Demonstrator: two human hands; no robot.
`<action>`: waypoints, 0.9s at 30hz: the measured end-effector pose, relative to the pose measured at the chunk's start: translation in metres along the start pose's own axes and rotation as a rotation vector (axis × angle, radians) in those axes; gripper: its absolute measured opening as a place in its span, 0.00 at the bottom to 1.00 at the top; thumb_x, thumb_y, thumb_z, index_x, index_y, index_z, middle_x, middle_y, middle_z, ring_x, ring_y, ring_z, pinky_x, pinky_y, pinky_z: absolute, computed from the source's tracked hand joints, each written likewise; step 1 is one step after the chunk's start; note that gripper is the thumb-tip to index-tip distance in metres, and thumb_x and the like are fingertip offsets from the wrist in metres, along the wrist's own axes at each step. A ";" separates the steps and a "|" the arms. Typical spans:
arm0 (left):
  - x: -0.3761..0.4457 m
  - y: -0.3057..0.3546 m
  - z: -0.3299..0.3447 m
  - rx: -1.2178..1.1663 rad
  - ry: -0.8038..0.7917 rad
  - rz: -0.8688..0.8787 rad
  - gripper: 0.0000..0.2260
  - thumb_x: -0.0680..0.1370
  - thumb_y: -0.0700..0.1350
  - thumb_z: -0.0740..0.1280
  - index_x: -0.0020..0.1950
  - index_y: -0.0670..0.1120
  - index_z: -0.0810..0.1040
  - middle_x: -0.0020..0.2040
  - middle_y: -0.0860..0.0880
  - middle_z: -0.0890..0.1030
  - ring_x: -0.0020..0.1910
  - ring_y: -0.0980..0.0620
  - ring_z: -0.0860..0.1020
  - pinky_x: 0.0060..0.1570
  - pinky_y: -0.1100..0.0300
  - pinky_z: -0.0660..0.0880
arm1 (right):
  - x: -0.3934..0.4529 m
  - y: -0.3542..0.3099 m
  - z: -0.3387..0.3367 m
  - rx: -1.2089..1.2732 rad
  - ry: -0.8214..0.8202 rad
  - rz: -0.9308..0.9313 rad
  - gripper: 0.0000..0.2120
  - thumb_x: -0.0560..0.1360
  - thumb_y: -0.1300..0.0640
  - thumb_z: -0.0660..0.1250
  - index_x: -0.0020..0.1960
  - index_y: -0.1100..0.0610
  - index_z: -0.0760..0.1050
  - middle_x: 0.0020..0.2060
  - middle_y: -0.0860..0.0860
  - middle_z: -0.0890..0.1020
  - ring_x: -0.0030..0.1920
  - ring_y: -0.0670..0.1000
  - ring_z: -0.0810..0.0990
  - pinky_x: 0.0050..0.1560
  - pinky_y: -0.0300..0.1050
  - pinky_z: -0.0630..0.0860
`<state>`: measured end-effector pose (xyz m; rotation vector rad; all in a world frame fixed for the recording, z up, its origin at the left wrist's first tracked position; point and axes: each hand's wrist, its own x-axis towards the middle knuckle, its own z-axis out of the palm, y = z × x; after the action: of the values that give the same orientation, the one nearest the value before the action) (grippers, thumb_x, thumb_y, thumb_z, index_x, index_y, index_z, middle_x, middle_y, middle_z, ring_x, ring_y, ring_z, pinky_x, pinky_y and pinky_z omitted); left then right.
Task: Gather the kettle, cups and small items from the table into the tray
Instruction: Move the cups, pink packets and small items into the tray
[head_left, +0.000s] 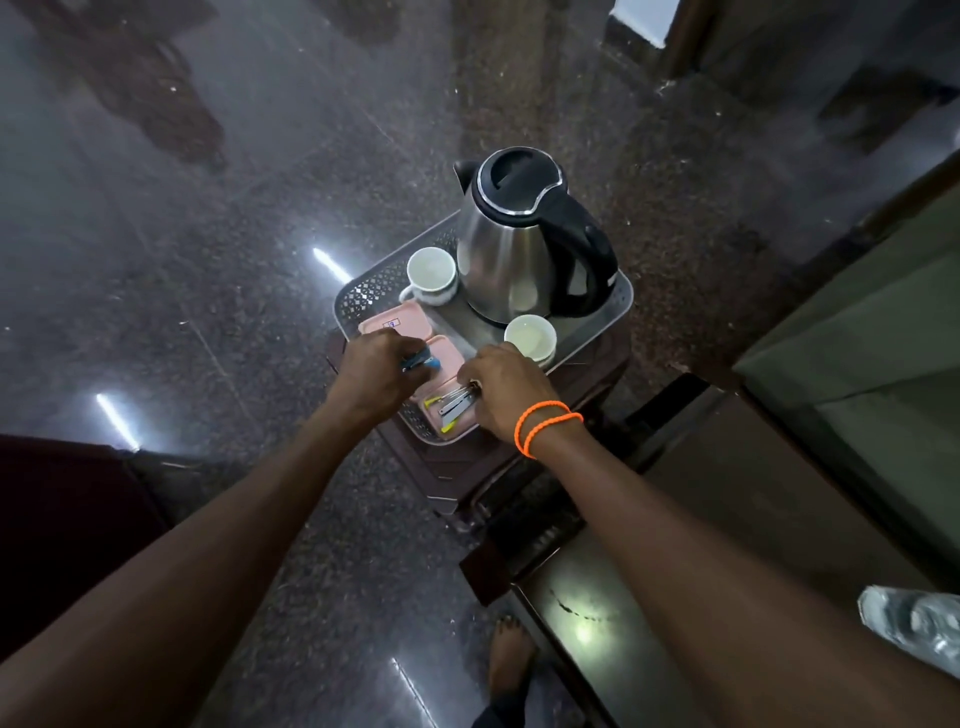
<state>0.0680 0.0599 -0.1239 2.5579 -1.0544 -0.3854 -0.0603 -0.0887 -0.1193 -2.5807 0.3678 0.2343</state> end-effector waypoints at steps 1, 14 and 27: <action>-0.001 0.000 0.000 -0.008 0.005 -0.004 0.09 0.73 0.51 0.76 0.46 0.45 0.86 0.41 0.41 0.84 0.42 0.40 0.81 0.42 0.49 0.76 | -0.002 0.000 -0.001 0.027 0.024 -0.005 0.21 0.68 0.64 0.69 0.60 0.53 0.82 0.54 0.54 0.81 0.61 0.57 0.75 0.58 0.53 0.77; -0.024 0.131 0.062 -0.115 0.331 0.290 0.07 0.76 0.45 0.72 0.53 0.47 0.85 0.47 0.45 0.84 0.47 0.42 0.81 0.47 0.48 0.77 | -0.137 0.087 0.000 0.035 0.394 0.170 0.15 0.70 0.60 0.66 0.56 0.59 0.82 0.48 0.55 0.82 0.52 0.60 0.78 0.52 0.56 0.77; -0.172 0.375 0.234 -0.178 -0.433 0.569 0.10 0.73 0.38 0.69 0.52 0.46 0.86 0.49 0.46 0.84 0.52 0.42 0.81 0.53 0.48 0.80 | -0.442 0.198 0.084 0.142 0.487 0.860 0.07 0.65 0.57 0.68 0.43 0.54 0.76 0.42 0.52 0.79 0.46 0.57 0.77 0.47 0.50 0.76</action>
<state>-0.3708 -0.1150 -0.1600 1.9416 -1.7409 -0.8435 -0.5478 -0.1152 -0.1799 -2.1586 1.5952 -0.1353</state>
